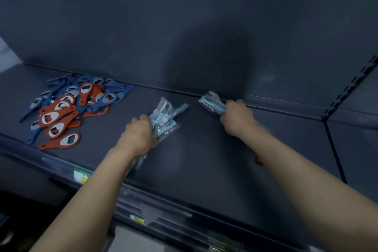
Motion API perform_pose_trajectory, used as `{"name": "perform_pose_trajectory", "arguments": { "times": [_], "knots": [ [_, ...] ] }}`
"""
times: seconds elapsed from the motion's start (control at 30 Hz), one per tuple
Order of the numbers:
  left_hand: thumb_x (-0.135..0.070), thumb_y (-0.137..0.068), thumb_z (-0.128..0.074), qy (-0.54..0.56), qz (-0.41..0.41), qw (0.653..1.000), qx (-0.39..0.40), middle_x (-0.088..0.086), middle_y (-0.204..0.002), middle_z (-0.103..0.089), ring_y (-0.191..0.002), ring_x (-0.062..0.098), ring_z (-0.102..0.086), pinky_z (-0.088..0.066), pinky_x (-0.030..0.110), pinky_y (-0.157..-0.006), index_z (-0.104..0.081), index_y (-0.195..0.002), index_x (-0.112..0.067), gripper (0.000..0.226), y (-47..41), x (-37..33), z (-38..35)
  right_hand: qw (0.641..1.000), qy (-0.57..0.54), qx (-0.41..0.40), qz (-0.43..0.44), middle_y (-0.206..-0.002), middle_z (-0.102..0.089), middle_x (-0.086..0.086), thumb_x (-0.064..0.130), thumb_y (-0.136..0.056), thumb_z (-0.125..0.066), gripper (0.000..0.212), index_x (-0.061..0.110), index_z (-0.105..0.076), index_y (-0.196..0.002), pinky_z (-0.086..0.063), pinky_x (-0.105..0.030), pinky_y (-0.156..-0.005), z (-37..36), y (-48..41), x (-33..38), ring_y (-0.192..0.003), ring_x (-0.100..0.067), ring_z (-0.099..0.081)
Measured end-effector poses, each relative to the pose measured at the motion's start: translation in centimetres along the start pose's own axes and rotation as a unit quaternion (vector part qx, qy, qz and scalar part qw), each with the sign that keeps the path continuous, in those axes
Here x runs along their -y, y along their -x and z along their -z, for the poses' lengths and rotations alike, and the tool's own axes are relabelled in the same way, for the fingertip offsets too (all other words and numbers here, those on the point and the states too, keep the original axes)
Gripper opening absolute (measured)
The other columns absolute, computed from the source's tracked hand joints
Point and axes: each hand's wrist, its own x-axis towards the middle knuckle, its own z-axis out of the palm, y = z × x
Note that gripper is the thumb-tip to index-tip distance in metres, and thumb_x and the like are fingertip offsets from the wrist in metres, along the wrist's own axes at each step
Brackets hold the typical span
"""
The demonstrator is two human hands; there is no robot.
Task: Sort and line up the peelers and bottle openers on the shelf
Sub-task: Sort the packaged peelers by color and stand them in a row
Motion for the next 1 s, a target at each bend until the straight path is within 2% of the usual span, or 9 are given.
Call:
{"name": "perform_pose_trajectory", "arguments": {
  "times": [0.13,0.23,0.37,0.5,0.63,0.73,0.8,0.87,1.0],
  "knots": [
    [-0.014,-0.073,-0.069,-0.022,-0.068,0.997,0.005,0.010,-0.100,-0.044,-0.094,0.030,-0.050,-0.042,0.035,-0.070,-0.038,-0.098,-0.011,0.040,-1.0,0.4,0.1,0.993,-0.118,-0.001,-0.022,-0.113,-0.054,-0.019,0.016,-0.087,-0.057,0.027,0.003,-0.055,-0.110,-0.037,-0.028,-0.070,0.3,0.9,1.7,-0.099,-0.035,-0.056],
    [-0.016,-0.070,-0.065,-0.049,-0.113,0.992,-0.017,0.008,-0.088,-0.056,-0.079,0.028,-0.056,-0.043,0.031,-0.060,-0.048,-0.083,-0.013,0.022,-1.9,0.4,0.2,0.981,-0.189,-0.008,-0.040,-0.088,-0.059,-0.010,0.017,-0.082,-0.060,0.012,0.008,-0.061,-0.090,-0.036,-0.024,-0.060,0.4,2.1,2.8,-0.081,-0.026,-0.056],
    [-0.018,-0.066,-0.068,0.017,-0.112,0.993,0.026,0.003,-0.074,-0.058,-0.066,0.021,-0.058,-0.040,0.025,-0.050,-0.051,-0.070,-0.016,0.017,-3.1,0.3,1.1,0.959,-0.271,-0.017,-0.087,-0.074,-0.057,-0.004,0.016,-0.080,-0.064,0.006,0.011,-0.061,-0.081,-0.034,-0.024,-0.046,0.3,3.9,3.3,-0.070,-0.020,-0.052],
    [-0.017,-0.063,-0.069,0.100,-0.133,0.984,0.059,0.003,-0.072,-0.062,-0.064,0.019,-0.061,-0.043,0.023,-0.049,-0.058,-0.073,-0.015,0.015,-3.7,-0.6,1.3,0.936,-0.324,-0.010,-0.136,-0.066,-0.058,-0.002,0.013,-0.079,-0.066,0.012,0.016,-0.058,-0.070,-0.040,-0.022,-0.050,0.5,5.6,2.8,-0.063,-0.018,-0.055],
    [-0.014,-0.064,-0.068,0.121,-0.173,0.975,0.063,0.003,-0.073,-0.062,-0.062,0.017,-0.059,-0.040,0.023,-0.047,-0.058,-0.076,-0.013,0.015,-3.4,-3.1,0.8,0.911,-0.374,-0.004,-0.172,-0.062,-0.059,-0.004,0.010,-0.080,-0.065,0.004,0.008,-0.065,-0.083,-0.041,-0.017,-0.044,1.0,7.5,1.7,-0.049,-0.012,-0.052],
    [-0.012,-0.065,-0.067,0.108,-0.201,0.971,0.072,0.004,-0.080,-0.060,-0.068,0.019,-0.060,-0.041,0.025,-0.051,-0.055,-0.086,-0.013,0.024,-2.9,-5.2,0.0,0.897,-0.397,-0.013,-0.193,-0.061,-0.060,-0.003,0.010,-0.081,-0.065,0.003,0.008,-0.065,-0.082,-0.037,-0.009,-0.037,1.5,8.6,0.1,-0.043,-0.008,-0.051],
    [-0.009,-0.067,-0.065,0.083,-0.218,0.970,0.071,0.003,-0.082,-0.057,-0.070,0.020,-0.058,-0.040,0.028,-0.052,-0.048,-0.091,-0.013,0.030,-2.3,-6.7,-0.9,0.886,-0.419,-0.020,-0.200,-0.066,-0.063,-0.005,0.012,-0.082,-0.066,0.005,0.008,-0.065,-0.081,-0.042,-0.012,-0.046,1.7,9.4,-1.2,-0.050,-0.011,-0.055],
    [-0.008,-0.069,-0.064,0.045,-0.233,0.969,0.067,0.003,-0.082,-0.055,-0.072,0.022,-0.056,-0.041,0.030,-0.056,-0.043,-0.093,-0.014,0.032,-1.6,-7.9,-1.9,0.865,-0.459,-0.029,-0.202,-0.070,-0.065,-0.008,0.013,-0.084,-0.065,0.010,0.003,-0.065,-0.083,-0.047,-0.022,-0.056,1.9,10.1,-2.9,-0.058,-0.016,-0.058],
    [-0.010,-0.073,-0.062,-0.018,-0.231,0.972,0.035,0.007,-0.087,-0.054,-0.075,0.025,-0.053,-0.041,0.031,-0.062,-0.042,-0.098,-0.012,0.032,-0.1,-9.8,-3.7,0.846,-0.489,-0.035,-0.212,-0.064,-0.064,-0.009,0.008,-0.079,-0.062,0.006,0.003,-0.064,-0.079,-0.048,-0.025,-0.053,2.7,11.7,-6.4,-0.057,-0.020,-0.059]
  ]
}}
